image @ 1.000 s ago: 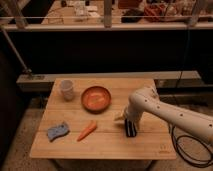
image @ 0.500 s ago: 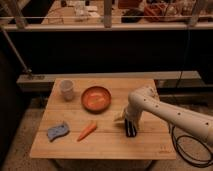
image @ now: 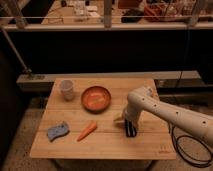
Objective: Place the eraser on the white sponge
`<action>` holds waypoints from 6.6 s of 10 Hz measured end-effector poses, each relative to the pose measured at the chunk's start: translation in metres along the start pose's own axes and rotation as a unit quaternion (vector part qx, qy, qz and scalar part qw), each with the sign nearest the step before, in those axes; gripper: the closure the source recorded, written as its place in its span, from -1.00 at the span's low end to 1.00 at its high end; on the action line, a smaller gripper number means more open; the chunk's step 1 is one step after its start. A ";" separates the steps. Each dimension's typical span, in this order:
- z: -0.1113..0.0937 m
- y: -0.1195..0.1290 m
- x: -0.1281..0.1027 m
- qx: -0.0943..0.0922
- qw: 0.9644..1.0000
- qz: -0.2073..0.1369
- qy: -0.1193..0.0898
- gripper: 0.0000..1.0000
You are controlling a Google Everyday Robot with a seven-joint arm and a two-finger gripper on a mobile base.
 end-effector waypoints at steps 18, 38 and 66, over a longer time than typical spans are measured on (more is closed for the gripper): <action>0.017 -0.004 0.008 -0.001 1.000 -0.016 -0.019 0.56; -0.032 0.003 -0.002 -0.036 0.999 -0.008 -0.002 0.99; -0.038 -0.224 -0.100 -0.075 0.971 -0.227 0.024 1.00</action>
